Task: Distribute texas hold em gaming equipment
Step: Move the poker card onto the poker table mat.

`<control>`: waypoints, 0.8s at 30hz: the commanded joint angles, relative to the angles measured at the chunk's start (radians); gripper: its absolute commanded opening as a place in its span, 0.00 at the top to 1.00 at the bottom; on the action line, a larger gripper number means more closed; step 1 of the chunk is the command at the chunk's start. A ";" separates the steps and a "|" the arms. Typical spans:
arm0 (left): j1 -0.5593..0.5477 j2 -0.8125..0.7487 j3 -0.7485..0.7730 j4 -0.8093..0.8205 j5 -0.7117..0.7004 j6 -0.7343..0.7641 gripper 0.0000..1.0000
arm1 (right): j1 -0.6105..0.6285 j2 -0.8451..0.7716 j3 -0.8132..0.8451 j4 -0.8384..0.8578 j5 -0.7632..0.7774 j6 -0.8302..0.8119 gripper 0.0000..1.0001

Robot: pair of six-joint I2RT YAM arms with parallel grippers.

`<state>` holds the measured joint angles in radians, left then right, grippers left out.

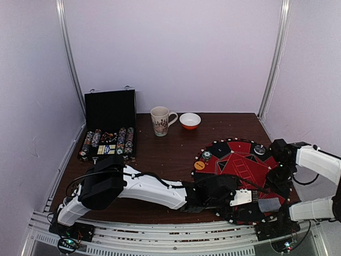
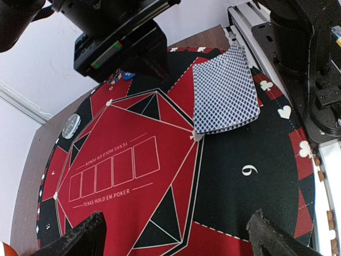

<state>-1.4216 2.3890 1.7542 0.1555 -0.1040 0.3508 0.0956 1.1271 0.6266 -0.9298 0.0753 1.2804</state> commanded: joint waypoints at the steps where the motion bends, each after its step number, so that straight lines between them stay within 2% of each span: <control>1: -0.005 -0.004 -0.012 0.021 0.016 0.006 0.04 | -0.088 -0.005 0.015 -0.081 0.115 0.005 0.98; 5: -0.005 0.001 -0.008 0.035 0.026 0.006 0.04 | -0.111 -0.008 0.003 -0.096 0.147 0.120 0.94; 9: -0.005 0.006 0.012 0.036 0.026 0.004 0.04 | -0.137 -0.090 -0.066 -0.102 0.183 0.371 0.93; 12: -0.005 -0.005 0.005 0.035 0.029 0.004 0.04 | -0.145 -0.178 -0.129 -0.105 0.195 0.545 0.95; 15: -0.005 -0.024 -0.022 0.045 0.026 0.005 0.04 | -0.160 -0.239 -0.178 -0.089 0.195 0.636 0.98; 19: -0.005 -0.039 -0.057 0.058 0.018 0.022 0.04 | -0.173 -0.224 -0.239 0.010 0.161 0.628 1.00; 24: -0.005 -0.043 -0.069 0.055 -0.001 0.027 0.04 | -0.185 -0.058 -0.246 0.102 0.115 0.526 1.00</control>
<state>-1.4216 2.3863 1.6993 0.1631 -0.0937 0.3611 -0.0750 0.9703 0.4004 -0.9096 0.2211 1.8435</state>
